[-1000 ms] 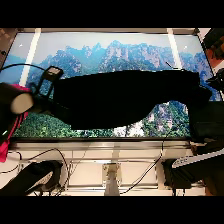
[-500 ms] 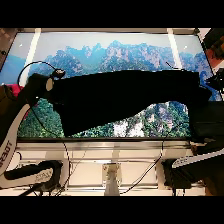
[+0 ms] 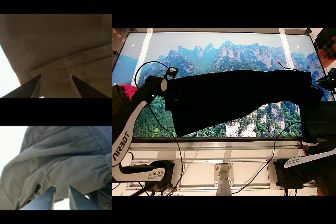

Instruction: Fold the clothes and pants, and hang the long-sleeved shirts on hangers.

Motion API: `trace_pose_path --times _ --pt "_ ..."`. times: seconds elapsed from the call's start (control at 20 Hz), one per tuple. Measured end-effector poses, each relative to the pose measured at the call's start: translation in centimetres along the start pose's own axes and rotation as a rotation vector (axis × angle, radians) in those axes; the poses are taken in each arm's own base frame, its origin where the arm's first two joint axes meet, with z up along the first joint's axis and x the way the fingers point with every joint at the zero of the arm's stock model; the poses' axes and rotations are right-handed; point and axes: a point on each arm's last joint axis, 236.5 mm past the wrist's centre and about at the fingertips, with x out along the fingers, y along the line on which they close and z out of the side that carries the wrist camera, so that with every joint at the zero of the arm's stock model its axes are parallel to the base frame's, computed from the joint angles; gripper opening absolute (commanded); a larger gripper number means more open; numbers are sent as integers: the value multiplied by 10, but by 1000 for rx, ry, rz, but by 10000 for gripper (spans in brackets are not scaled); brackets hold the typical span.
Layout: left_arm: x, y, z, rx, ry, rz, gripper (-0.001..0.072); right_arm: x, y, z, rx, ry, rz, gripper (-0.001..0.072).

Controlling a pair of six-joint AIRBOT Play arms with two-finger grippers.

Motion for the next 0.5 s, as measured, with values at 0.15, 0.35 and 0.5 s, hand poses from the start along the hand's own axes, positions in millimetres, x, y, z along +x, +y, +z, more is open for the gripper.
trace_pose_path --times 0.15,0.35,0.5 --pt "-12 4 19 -74 -64 2 412 0 -1 0 0 -1 -3 345" --pt "-54 14 38 -149 -154 7 165 0 -10 4 -5 -15 -41 345" --pt "-84 26 24 -194 -142 19 8 -1 -17 9 -9 -38 -69 343"
